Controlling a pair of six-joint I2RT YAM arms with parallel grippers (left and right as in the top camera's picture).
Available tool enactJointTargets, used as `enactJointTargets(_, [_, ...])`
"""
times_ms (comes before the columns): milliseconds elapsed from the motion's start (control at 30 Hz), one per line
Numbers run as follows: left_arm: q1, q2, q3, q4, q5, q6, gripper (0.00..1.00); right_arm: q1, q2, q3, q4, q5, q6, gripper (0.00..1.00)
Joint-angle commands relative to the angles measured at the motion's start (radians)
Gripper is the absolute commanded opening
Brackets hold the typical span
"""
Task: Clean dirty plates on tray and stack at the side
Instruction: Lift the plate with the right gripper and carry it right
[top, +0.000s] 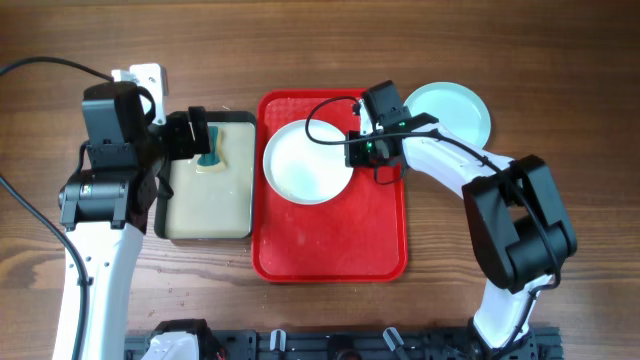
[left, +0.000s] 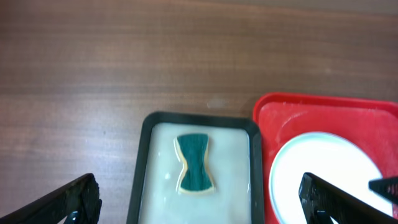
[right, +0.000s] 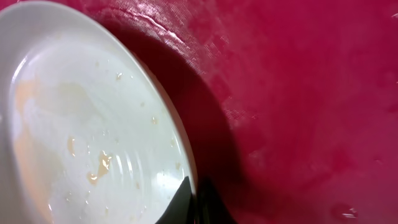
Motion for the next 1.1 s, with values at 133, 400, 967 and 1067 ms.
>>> enactJointTargets(133, [0.005, 0.000, 0.006, -0.025, 0.011, -0.009, 1.00, 0.004, -0.186, 0.063, -0.023, 0.185, -0.055, 0.04])
enactJointTargets(400, [0.005, 0.000, 0.006, -0.025, 0.011, -0.009, 1.00, 0.105, -0.230, 0.063, 0.110, 0.190, -0.067, 0.04])
enactJointTargets(967, [0.005, 0.000, 0.006, -0.025, 0.011, -0.009, 1.00, 0.535, -0.169, 0.063, 0.624, 0.742, -0.578, 0.04])
enactJointTargets(1067, [0.005, 0.000, 0.006, -0.025, 0.011, -0.009, 1.00, 0.535, -0.169, 0.063, 0.768, 0.742, -0.838, 0.04])
